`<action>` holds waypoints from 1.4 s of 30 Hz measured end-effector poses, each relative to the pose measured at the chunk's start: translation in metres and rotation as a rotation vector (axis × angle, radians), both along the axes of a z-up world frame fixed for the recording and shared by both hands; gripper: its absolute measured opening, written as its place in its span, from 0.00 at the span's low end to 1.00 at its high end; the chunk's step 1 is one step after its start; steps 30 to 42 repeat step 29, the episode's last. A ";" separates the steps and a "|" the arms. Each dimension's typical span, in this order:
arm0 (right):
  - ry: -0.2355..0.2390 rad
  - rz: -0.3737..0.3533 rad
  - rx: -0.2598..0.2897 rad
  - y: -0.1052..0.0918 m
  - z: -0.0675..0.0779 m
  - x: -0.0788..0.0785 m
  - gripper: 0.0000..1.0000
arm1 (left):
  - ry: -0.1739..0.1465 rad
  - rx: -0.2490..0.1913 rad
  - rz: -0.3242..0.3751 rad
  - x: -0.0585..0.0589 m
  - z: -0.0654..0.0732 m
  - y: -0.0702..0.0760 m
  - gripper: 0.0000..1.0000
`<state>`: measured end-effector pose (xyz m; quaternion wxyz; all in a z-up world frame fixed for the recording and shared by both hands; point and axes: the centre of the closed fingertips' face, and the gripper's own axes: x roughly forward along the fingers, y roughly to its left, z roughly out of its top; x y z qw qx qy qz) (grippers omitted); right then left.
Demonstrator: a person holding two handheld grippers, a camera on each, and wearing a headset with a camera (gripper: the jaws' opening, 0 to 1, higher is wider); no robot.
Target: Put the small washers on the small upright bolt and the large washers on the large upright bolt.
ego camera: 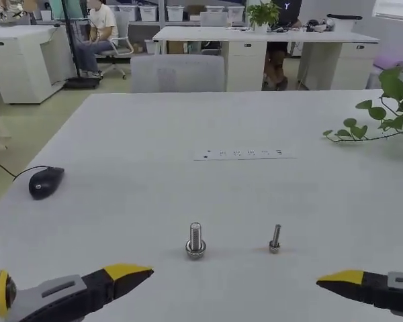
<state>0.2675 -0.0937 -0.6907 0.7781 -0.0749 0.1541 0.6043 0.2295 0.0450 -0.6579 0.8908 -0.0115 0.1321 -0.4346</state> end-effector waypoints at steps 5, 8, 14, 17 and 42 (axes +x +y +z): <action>0.002 -0.091 0.056 -0.010 0.011 0.005 0.51 | 0.004 -0.010 0.023 -0.001 0.000 0.004 0.62; -0.002 -0.098 0.059 -0.013 0.015 0.006 0.53 | 0.001 -0.012 0.026 -0.002 0.002 0.005 0.62; -0.001 -0.051 0.010 -0.011 0.011 0.004 0.56 | 0.000 -0.001 0.008 -0.002 0.003 0.003 0.62; -0.011 -0.055 0.010 -0.011 0.013 0.006 0.56 | -0.005 -0.001 0.011 0.000 0.005 0.004 0.62; -0.016 -0.050 -0.004 -0.010 0.011 0.004 0.56 | -0.015 0.007 0.008 0.001 0.008 0.004 0.62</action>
